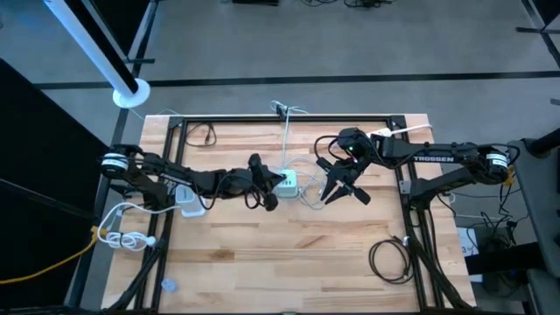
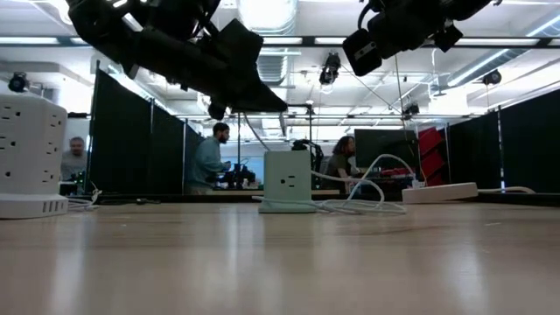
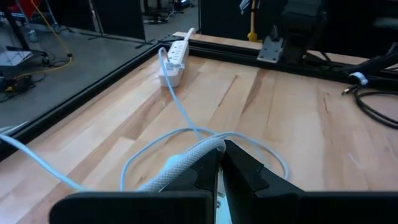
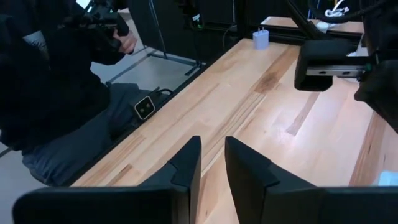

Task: Insert USB
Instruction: Insert the right white charger cable into the center white outlet extension

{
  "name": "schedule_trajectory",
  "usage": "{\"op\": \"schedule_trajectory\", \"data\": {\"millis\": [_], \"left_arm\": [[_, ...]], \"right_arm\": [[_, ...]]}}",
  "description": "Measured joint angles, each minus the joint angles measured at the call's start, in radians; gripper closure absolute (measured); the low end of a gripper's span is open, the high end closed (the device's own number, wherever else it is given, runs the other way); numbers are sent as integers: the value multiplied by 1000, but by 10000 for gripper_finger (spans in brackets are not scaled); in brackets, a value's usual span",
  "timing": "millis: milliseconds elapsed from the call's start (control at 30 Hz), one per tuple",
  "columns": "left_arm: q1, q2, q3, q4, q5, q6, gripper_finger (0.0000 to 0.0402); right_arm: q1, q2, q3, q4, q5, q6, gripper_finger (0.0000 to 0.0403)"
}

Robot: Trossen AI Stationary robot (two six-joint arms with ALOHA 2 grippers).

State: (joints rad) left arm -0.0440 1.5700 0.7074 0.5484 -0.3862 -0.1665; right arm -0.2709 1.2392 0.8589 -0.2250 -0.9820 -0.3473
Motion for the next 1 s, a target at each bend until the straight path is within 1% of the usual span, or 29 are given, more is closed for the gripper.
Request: {"op": "schedule_trajectory", "data": {"millis": [100,233,467,767,900,1000], "left_arm": [[-9,0,9,0,-3,4,400],[-7,0,10,-2,-51,14,400],[-13,2,8,-2,-42,8,400],[-13,124,25,78,-49,24,400],[-13,134,32,80,-80,45,400],[-13,122,32,71,-86,65,400]], "right_arm": [[0,0,0,1,20,0,340],[0,0,0,13,25,1,338],[0,0,0,29,25,16,354],[0,0,0,42,24,62,361],[0,0,-1,39,24,86,353],[0,0,-2,42,24,86,346]]}}
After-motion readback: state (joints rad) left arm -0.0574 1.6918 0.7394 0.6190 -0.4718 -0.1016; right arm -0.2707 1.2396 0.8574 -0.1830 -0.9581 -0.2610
